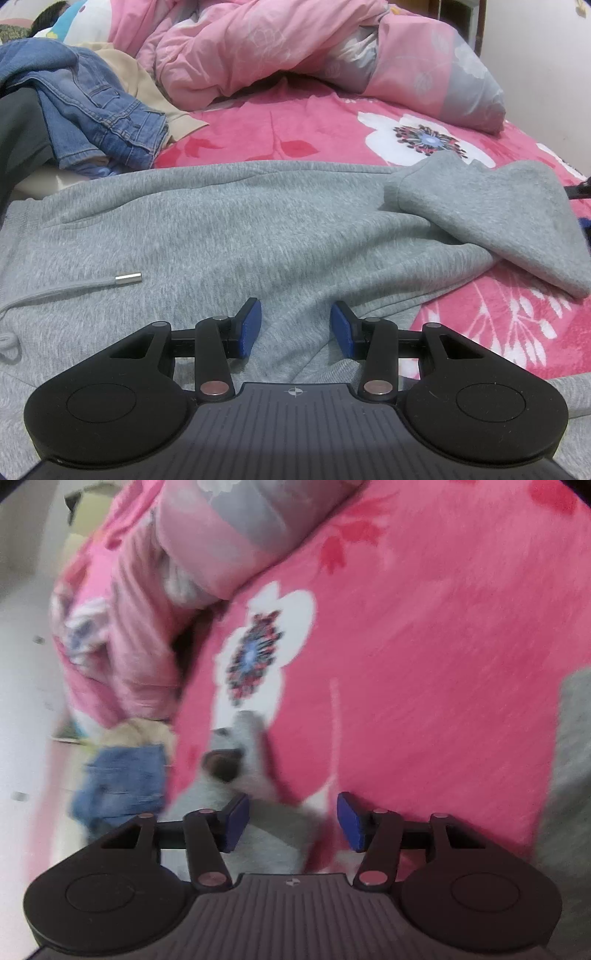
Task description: Fold clothes
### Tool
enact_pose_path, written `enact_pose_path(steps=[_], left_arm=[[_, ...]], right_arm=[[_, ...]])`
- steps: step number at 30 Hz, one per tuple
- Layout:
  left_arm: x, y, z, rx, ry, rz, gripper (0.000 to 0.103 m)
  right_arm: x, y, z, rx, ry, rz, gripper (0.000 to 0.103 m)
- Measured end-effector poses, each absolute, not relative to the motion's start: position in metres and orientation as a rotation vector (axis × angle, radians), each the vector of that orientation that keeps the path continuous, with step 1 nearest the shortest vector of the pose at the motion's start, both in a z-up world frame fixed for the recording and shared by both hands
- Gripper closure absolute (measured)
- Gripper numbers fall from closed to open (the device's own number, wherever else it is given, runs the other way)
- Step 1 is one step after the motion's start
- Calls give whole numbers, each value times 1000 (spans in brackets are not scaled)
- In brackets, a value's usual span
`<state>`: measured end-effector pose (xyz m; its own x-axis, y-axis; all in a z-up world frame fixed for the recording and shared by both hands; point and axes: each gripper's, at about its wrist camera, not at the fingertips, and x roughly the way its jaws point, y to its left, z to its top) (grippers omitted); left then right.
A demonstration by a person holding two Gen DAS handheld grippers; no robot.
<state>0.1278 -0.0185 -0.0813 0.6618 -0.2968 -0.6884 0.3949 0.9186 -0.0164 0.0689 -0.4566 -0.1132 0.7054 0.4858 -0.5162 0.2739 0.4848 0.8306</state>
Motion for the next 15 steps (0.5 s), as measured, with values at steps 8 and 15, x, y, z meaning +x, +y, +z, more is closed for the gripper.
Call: enact_pose_path(steps=[8,15], left_arm=[[127,-21,-82,152,748,-383,60],[127,-21,-78,137,757,-363,60]], right_arm=[[55,-446,-88,1036,676,270,95],[44,-469,-11,916,450,102,96]])
